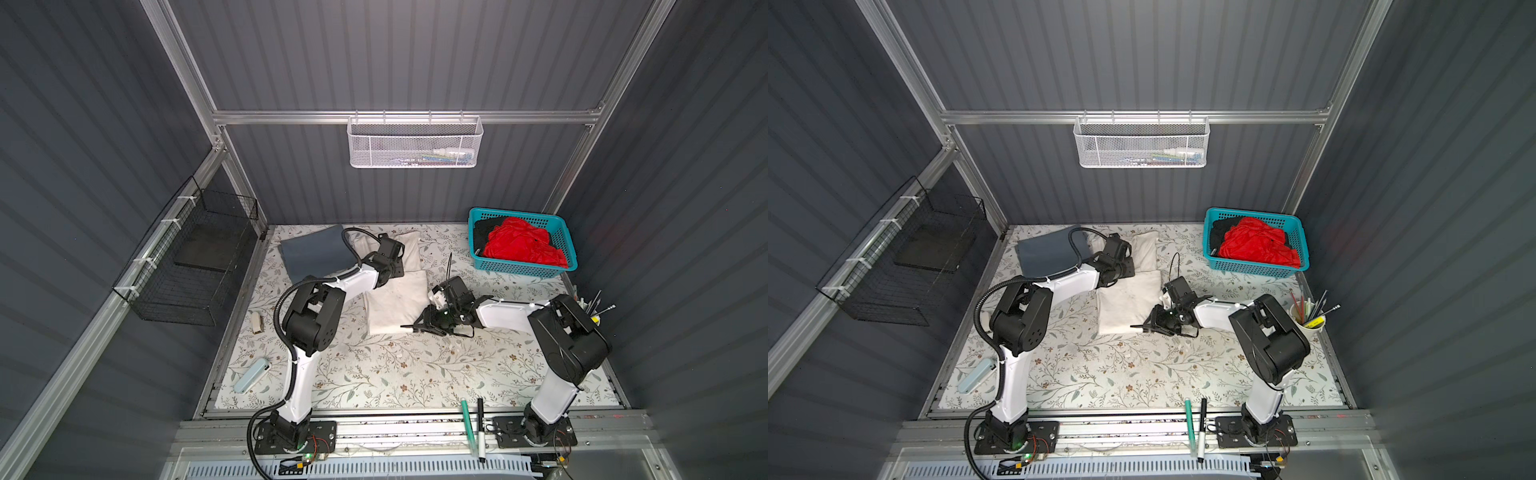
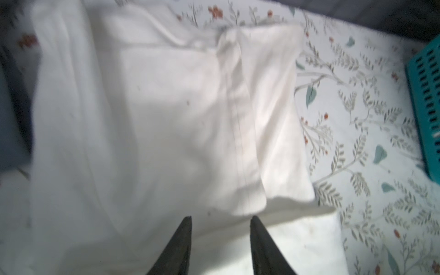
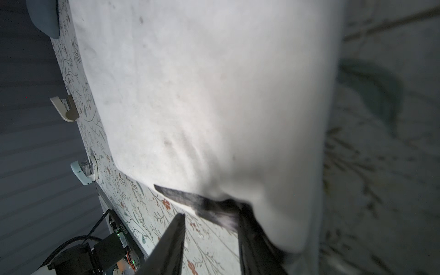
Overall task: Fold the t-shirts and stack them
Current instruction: 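Open both grippers and draw them back toward the robot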
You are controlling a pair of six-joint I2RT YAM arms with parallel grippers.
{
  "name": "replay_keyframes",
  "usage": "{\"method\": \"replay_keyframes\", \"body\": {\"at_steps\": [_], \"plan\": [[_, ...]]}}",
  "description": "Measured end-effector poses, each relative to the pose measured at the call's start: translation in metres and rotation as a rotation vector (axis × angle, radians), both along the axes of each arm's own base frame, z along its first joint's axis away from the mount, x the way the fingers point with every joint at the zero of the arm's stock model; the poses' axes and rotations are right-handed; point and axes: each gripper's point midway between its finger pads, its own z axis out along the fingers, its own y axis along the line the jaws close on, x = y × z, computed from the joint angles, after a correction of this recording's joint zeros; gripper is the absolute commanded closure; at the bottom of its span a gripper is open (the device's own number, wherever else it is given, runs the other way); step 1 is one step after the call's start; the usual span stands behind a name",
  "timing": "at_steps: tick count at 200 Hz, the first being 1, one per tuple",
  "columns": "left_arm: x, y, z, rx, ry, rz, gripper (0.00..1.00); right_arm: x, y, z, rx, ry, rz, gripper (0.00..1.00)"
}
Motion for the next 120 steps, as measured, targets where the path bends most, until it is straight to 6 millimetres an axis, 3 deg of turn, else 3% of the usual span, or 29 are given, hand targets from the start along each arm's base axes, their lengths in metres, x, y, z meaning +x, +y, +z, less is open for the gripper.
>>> {"method": "replay_keyframes", "body": {"at_steps": [24, 41, 56, 84, 120], "plan": [[0.020, 0.017, 0.021, 0.018, -0.061, 0.005, 0.59, 0.000, 0.000, 0.000, 0.002, -0.003, 0.000, 0.60], [0.014, 0.027, 0.023, 0.029, -0.061, 0.005, 0.59, 0.000, 0.000, 0.001, 0.002, -0.006, 0.000, 0.59], [-0.012, 0.036, 0.016, 0.040, -0.023, -0.003, 0.62, -0.001, -0.002, 0.002, -0.009, -0.004, -0.001, 0.59], [-0.078, 0.056, -0.005, 0.015, 0.089, -0.016, 0.70, -0.009, -0.011, 0.004, -0.055, 0.011, 0.003, 0.59], [-0.153, 0.064, -0.026, -0.057, 0.230, -0.027, 0.73, -0.011, -0.019, 0.013, -0.102, -0.001, 0.011, 0.58]]}}
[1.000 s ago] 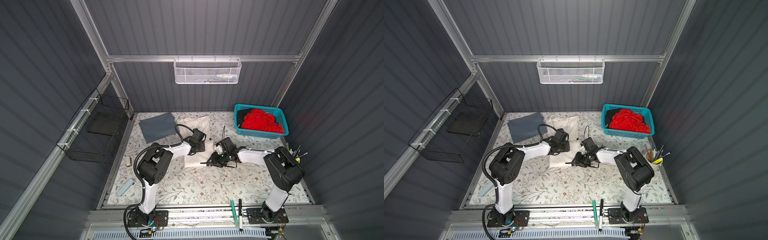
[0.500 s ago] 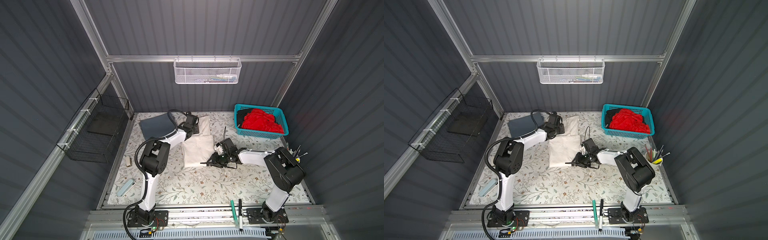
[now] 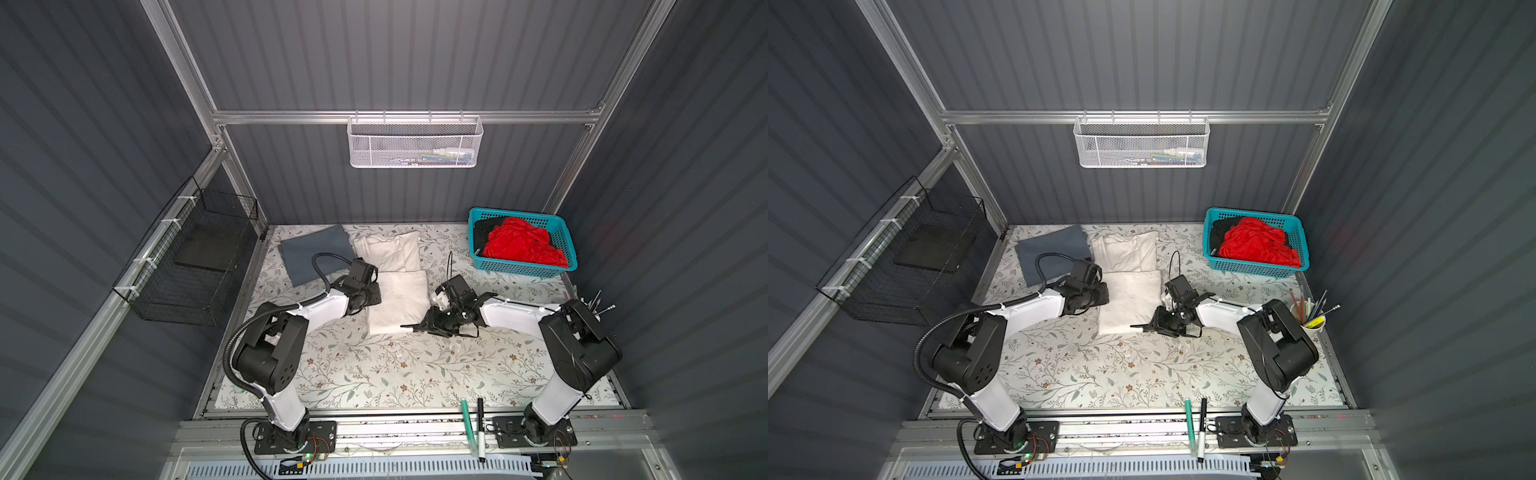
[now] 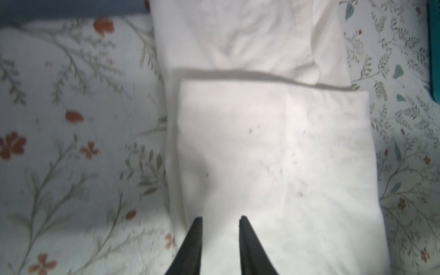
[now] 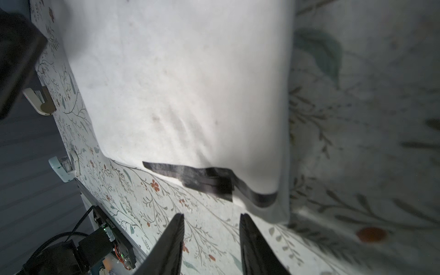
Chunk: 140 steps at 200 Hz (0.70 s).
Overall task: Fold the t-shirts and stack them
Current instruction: 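Open both grippers and draw them back toward the robot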
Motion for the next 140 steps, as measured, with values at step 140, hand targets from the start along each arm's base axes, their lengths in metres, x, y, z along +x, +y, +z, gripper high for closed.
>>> {"method": "replay_keyframes", "body": {"at_steps": [140], "plan": [[-0.078, 0.016, -0.013, -0.030, 0.161, -0.005, 0.69, 0.012, -0.022, -0.002, -0.068, -0.017, -0.036, 0.61]]}}
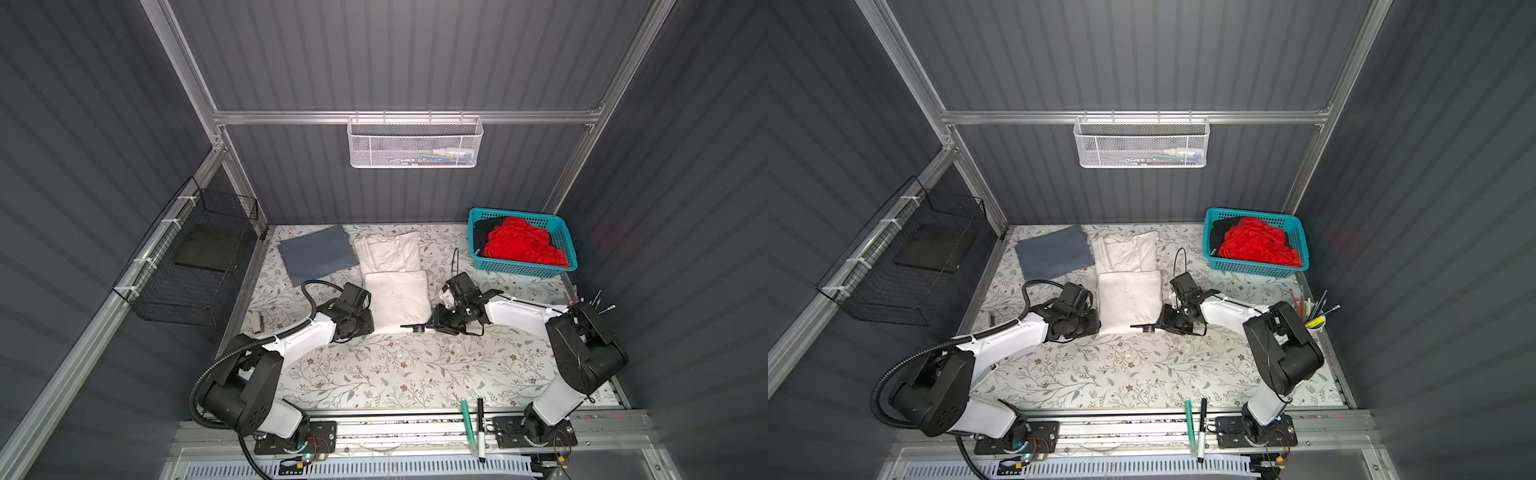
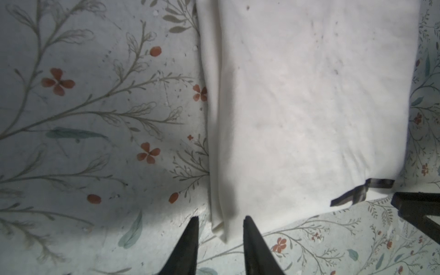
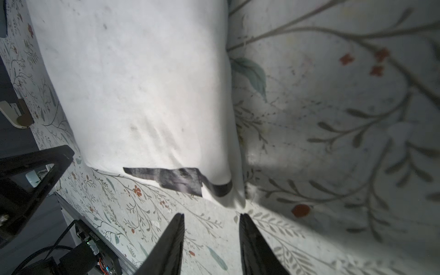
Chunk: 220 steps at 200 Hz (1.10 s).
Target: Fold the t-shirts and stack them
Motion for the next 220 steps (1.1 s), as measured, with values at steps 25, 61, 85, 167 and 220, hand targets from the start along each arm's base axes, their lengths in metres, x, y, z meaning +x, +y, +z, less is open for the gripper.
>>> {"method": "replay_keyframes", "body": {"at_steps": [25, 61, 85, 167, 220], "plan": [[0.003, -0.004, -0.002, -0.017, 0.000, -0.004, 0.71, 0.006, 0.000, 0.001, 0.000, -0.009, 0.002, 0.63], [0.002, -0.008, -0.017, -0.012, 0.034, -0.012, 0.75, 0.007, 0.001, -0.006, -0.005, 0.004, 0.008, 0.66], [0.002, -0.010, -0.023, -0.017, 0.051, -0.016, 0.94, 0.006, 0.001, -0.008, -0.005, 0.012, 0.010, 0.74], [0.001, -0.012, -0.002, -0.047, 0.001, -0.026, 1.00, 0.008, 0.003, -0.005, -0.001, -0.004, 0.027, 0.95], [-0.014, -0.005, 0.009, -0.050, -0.024, -0.044, 1.00, -0.001, 0.000, 0.004, 0.010, -0.017, 0.032, 0.98]]}}
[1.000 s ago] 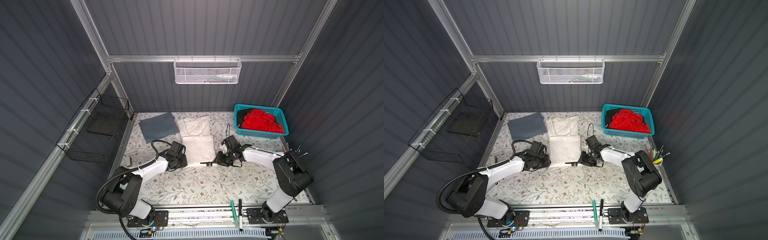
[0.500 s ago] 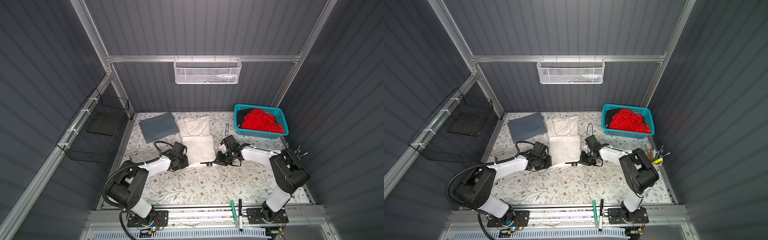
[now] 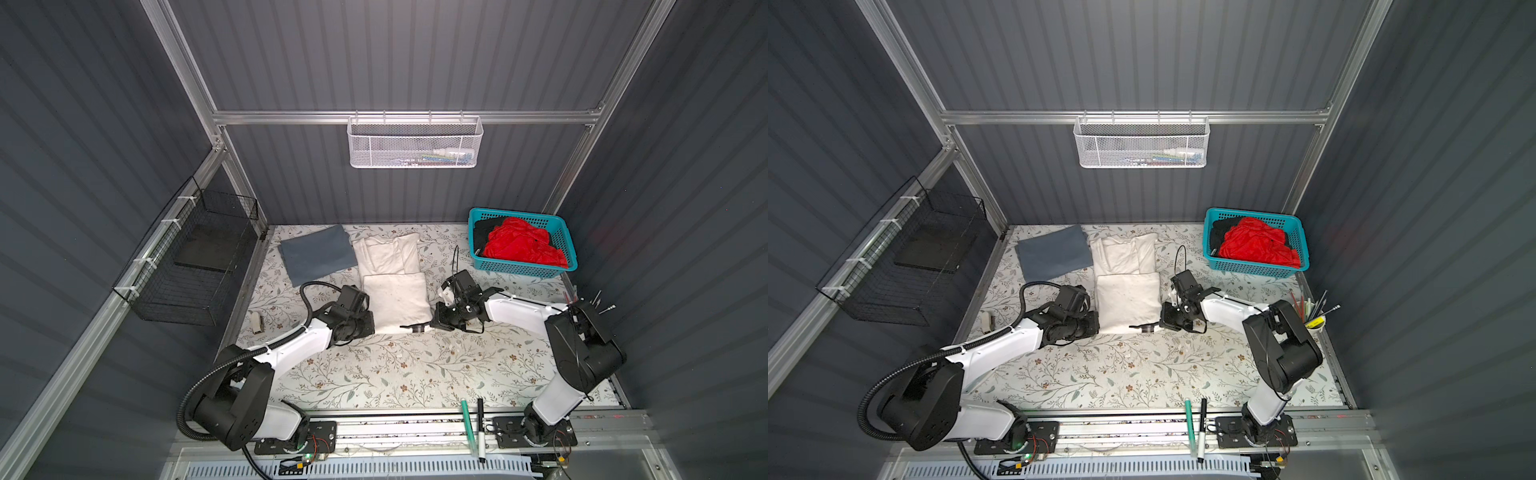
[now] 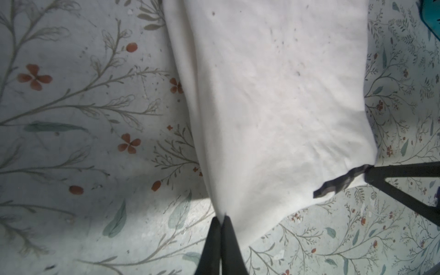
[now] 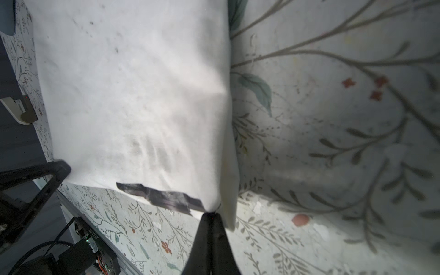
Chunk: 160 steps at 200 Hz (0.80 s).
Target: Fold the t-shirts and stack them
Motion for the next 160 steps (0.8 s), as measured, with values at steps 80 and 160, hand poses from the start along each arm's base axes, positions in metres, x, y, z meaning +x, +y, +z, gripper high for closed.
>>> {"method": "replay_keyframes", "body": {"at_steps": [80, 160], "plan": [[-0.072, 0.004, -0.023, -0.010, 0.066, -0.108, 0.96, -0.077, 0.009, -0.003, -0.017, 0.068, 0.097, 0.98], [-0.100, 0.021, -0.026, -0.026, 0.089, -0.091, 0.72, -0.107, -0.003, -0.010, -0.069, 0.092, 0.072, 0.72]]}}
